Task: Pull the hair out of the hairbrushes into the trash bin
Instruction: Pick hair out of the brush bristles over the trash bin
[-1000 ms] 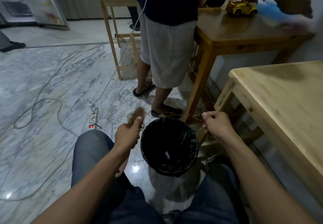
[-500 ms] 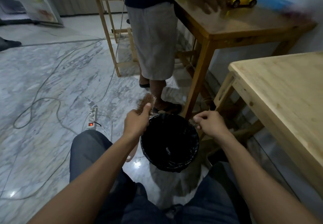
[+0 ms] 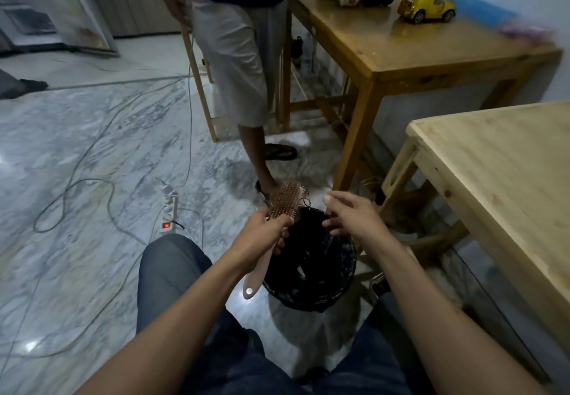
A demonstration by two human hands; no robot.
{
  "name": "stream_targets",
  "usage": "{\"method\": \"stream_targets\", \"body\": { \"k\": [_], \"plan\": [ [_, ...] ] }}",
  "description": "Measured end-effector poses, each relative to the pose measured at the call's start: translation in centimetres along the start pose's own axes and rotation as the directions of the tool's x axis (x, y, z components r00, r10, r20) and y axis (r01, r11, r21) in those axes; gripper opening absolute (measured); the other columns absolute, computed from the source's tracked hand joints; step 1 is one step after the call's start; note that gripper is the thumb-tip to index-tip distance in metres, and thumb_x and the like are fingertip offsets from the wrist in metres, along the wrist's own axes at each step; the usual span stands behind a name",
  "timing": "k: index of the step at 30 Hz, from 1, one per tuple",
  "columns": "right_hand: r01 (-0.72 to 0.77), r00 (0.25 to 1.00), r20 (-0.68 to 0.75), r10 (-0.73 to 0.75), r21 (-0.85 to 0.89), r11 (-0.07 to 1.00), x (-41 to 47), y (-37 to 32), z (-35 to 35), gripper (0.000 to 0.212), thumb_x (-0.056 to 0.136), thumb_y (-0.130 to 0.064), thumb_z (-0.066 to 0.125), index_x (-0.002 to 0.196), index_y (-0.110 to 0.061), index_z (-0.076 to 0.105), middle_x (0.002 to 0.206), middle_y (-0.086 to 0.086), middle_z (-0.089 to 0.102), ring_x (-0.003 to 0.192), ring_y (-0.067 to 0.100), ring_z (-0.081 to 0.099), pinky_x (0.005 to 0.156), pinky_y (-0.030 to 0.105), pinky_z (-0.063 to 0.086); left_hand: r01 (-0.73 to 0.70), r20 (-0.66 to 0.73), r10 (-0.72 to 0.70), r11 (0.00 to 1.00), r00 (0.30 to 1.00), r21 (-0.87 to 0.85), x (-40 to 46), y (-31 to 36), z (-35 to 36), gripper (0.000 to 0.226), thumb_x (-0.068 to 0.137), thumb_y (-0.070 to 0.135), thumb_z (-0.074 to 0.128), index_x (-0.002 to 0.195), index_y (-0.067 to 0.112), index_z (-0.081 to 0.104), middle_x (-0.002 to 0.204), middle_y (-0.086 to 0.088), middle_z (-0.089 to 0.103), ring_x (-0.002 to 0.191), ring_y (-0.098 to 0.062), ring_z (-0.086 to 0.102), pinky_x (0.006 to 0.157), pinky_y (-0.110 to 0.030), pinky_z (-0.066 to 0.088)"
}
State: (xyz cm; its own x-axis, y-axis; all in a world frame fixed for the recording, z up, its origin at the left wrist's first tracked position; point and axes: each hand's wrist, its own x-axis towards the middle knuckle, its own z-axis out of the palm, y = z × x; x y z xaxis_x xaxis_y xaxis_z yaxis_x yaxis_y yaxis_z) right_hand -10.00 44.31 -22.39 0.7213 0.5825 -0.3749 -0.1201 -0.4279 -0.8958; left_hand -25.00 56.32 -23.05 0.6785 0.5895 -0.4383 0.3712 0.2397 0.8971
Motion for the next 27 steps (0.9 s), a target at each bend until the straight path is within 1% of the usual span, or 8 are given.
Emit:
{"method": "stream_targets", "body": {
  "k": [2, 4, 7, 13, 17, 23, 25, 27],
  "plan": [
    [0.028, 0.998, 0.057, -0.026, -0.031, 0.999, -0.1, -0.4, 0.5, 0.033, 0.099, -0.035, 0.067, 0.128, -0.019, 0.066, 0.109, -0.004, 0.069, 0.077, 0.016, 0.073, 0.058, 0.021, 0.058, 0.006, 0.025, -0.006, 1.0, 1.0, 0.003, 0.0, 0.0, 0.1, 0.023, 0.094, 0.016, 0.062, 0.113, 0.003, 0.058, 0.075, -0.01, 0.054, 0.051, -0.017, 0.05, 0.05, -0.03, 0.039],
    [0.038, 0.994, 0.103, -0.033, -0.038, 0.999, -0.1, -0.8, 0.9, 0.023, 0.097, -0.031, 0.069, 0.115, -0.016, 0.072, 0.104, 0.0, 0.075, 0.068, 0.011, 0.069, 0.052, 0.018, 0.053, -0.007, 0.048, 0.005, 1.0, 0.999, 0.023, 0.1, -0.1, 0.1, 0.023, 0.093, 0.018, 0.062, 0.112, 0.005, 0.059, 0.072, -0.008, 0.054, 0.051, -0.017, 0.049, 0.049, -0.029, 0.037],
    [0.056, 0.997, 0.058, -0.054, -0.034, 0.998, 0.3, -0.9, 1.2, 0.017, 0.098, -0.02, 0.069, 0.101, -0.005, 0.076, 0.082, 0.001, 0.073, 0.055, 0.005, 0.06, 0.047, 0.015, 0.046, -0.015, 0.054, 0.014, 1.0, 0.998, 0.013, 0.5, -0.2, -0.4, 0.025, 0.09, 0.022, 0.064, 0.11, 0.01, 0.057, 0.07, -0.007, 0.054, 0.052, -0.018, 0.046, 0.048, -0.029, 0.033],
    [-0.006, 0.997, -0.076, 0.002, -0.048, 0.999, 1.1, -0.3, -0.5, 0.019, 0.102, -0.019, 0.061, 0.09, -0.009, 0.073, 0.073, 0.005, 0.066, 0.063, 0.014, 0.057, 0.06, 0.028, 0.047, 0.006, -0.109, -0.02, 0.991, 0.994, -0.131, 1.3, -0.6, -2.0, 0.019, 0.086, 0.024, 0.066, 0.094, 0.008, 0.06, 0.067, -0.007, 0.052, 0.05, -0.018, 0.043, 0.045, -0.03, 0.033],
    [-0.031, 0.99, -0.137, 0.029, -0.011, 0.999, 1.2, 0.4, -1.8, 0.025, 0.103, -0.017, 0.059, 0.082, -0.01, 0.07, 0.068, 0.003, 0.061, 0.064, 0.014, 0.055, 0.066, 0.032, 0.048, 0.01, -0.188, -0.049, 0.979, 0.981, -0.203, 1.5, -0.8, -3.2, 0.021, 0.086, 0.024, 0.065, 0.097, 0.006, 0.061, 0.064, -0.005, 0.054, 0.047, -0.016, 0.044, 0.044, -0.027, 0.034],
    [-0.033, 0.99, -0.134, 0.032, -0.005, 0.999, 1.2, 1.2, -1.4, 0.015, 0.102, -0.015, 0.06, 0.096, -0.009, 0.072, 0.086, 0.006, 0.069, 0.069, 0.013, 0.061, 0.062, 0.029, 0.05, -0.027, -0.135, 0.007, 0.99, 0.991, -0.142, 1.1, -0.3, -2.4, 0.017, 0.087, 0.022, 0.067, 0.092, 0.007, 0.06, 0.071, -0.011, 0.053, 0.048, -0.017, 0.042, 0.044, -0.028, 0.032],
    [-0.06, 0.993, -0.105, 0.055, -0.049, 0.997, 1.4, 1.1, -1.1, 0.019, 0.102, -0.012, 0.058, 0.113, -0.008, 0.072, 0.101, 0.008, 0.072, 0.073, 0.014, 0.066, 0.06, 0.027, 0.051, -0.044, -0.095, 0.033, 0.992, 0.995, -0.12, 1.0, -0.1, -2.1, 0.016, 0.087, 0.022, 0.068, 0.091, 0.009, 0.06, 0.071, -0.012, 0.052, 0.049, -0.018, 0.042, 0.045, -0.029, 0.032],
    [-0.097, 0.994, -0.056, 0.093, -0.083, 0.992, 1.5, 0.8, -0.7, 0.038, 0.1, -0.007, 0.054, 0.138, -0.011, 0.06, 0.123, 0.01, 0.066, 0.08, 0.016, 0.07, 0.058, 0.026, 0.053, -0.058, -0.049, 0.054, 0.995, 0.997, -0.079, 0.9, 0.1, -1.9, 0.018, 0.086, 0.024, 0.067, 0.095, 0.01, 0.061, 0.07, -0.01, 0.052, 0.049, -0.018, 0.041, 0.046, -0.029, 0.031]
  ]
}}
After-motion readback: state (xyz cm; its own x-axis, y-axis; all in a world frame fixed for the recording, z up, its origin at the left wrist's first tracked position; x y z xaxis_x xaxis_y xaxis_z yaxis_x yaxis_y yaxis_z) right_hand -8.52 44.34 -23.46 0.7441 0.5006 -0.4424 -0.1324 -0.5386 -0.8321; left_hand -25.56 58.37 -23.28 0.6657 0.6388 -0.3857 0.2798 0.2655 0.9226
